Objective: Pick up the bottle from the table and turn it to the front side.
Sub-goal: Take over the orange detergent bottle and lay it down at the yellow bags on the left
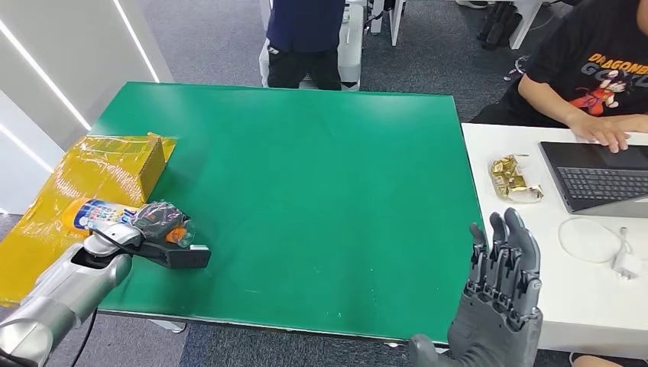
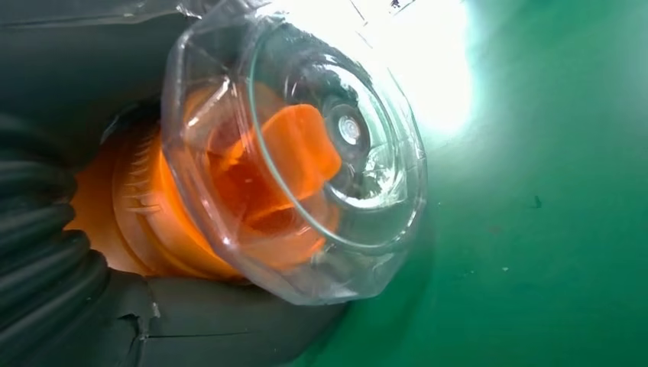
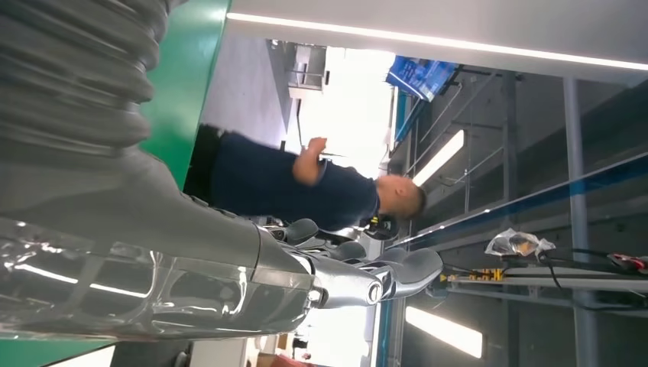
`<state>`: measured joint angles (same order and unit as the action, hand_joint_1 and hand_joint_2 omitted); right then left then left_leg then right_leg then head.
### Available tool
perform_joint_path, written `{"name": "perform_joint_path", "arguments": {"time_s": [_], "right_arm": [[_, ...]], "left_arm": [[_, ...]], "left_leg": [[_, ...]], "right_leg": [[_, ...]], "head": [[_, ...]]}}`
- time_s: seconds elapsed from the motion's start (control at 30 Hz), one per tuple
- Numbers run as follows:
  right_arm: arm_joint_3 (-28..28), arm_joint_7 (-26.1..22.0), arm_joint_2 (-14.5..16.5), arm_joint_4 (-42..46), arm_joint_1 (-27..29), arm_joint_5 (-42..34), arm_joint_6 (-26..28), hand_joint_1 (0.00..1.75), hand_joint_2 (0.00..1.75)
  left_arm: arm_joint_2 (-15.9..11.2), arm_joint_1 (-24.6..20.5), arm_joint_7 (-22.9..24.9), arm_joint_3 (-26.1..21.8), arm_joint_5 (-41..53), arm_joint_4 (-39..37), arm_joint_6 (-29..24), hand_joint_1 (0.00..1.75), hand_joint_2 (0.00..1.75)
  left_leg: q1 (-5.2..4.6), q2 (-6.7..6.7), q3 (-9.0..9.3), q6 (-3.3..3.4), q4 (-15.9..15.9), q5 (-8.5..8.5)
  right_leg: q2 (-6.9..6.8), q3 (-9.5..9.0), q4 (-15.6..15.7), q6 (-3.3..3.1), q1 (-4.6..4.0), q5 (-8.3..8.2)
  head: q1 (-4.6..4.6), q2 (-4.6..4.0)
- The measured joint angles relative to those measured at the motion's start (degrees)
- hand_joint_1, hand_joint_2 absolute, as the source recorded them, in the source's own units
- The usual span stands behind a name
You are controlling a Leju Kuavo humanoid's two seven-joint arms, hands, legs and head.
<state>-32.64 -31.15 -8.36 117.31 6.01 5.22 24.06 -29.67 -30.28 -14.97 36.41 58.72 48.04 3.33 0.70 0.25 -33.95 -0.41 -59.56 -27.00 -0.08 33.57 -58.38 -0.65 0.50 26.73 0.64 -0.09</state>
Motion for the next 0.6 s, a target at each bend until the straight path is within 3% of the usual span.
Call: {"name": "perform_joint_path", "arguments": {"time_s": [0.07, 0.2, 0.6], "right_arm": [[-0.1, -0.07, -0.09, -0.11, -0.24, -0.39, -0.04, 0.0, 1.75], [-0.37, -0.07, -0.21, -0.4, -0.8, -0.98, -0.54, 0.0, 1.75], [-0.82, 0.76, -0.23, -0.48, -1.55, -1.1, -2.1, 0.0, 1.75]], "left_arm": [[0.09, 0.44, 0.04, -0.68, 0.67, 0.08, 0.14, 1.75, 1.75], [0.56, 1.25, 0.0, -2.27, 2.18, 0.77, 0.96, 0.0, 1.75], [1.7, 3.75, 1.2, -6.01, 3.69, 4.62, 1.62, 0.0, 1.75]], "left_leg": [[0.0, 0.02, 0.03, 0.0, 0.0, 0.0], [0.0, 0.0, 0.07, -0.01, 0.0, 0.01], [-0.03, -0.02, 0.17, -0.03, 0.02, 0.01]], "right_leg": [[0.01, 0.0, 0.0, 0.0, 0.0, 0.0], [0.0, -0.03, -0.02, 0.0, 0.0, 0.0], [-0.01, -0.15, -0.03, 0.0, 0.01, 0.0]], "head": [[-0.01, 0.0], [0.0, 0.0], [0.0, 0.0]]}}
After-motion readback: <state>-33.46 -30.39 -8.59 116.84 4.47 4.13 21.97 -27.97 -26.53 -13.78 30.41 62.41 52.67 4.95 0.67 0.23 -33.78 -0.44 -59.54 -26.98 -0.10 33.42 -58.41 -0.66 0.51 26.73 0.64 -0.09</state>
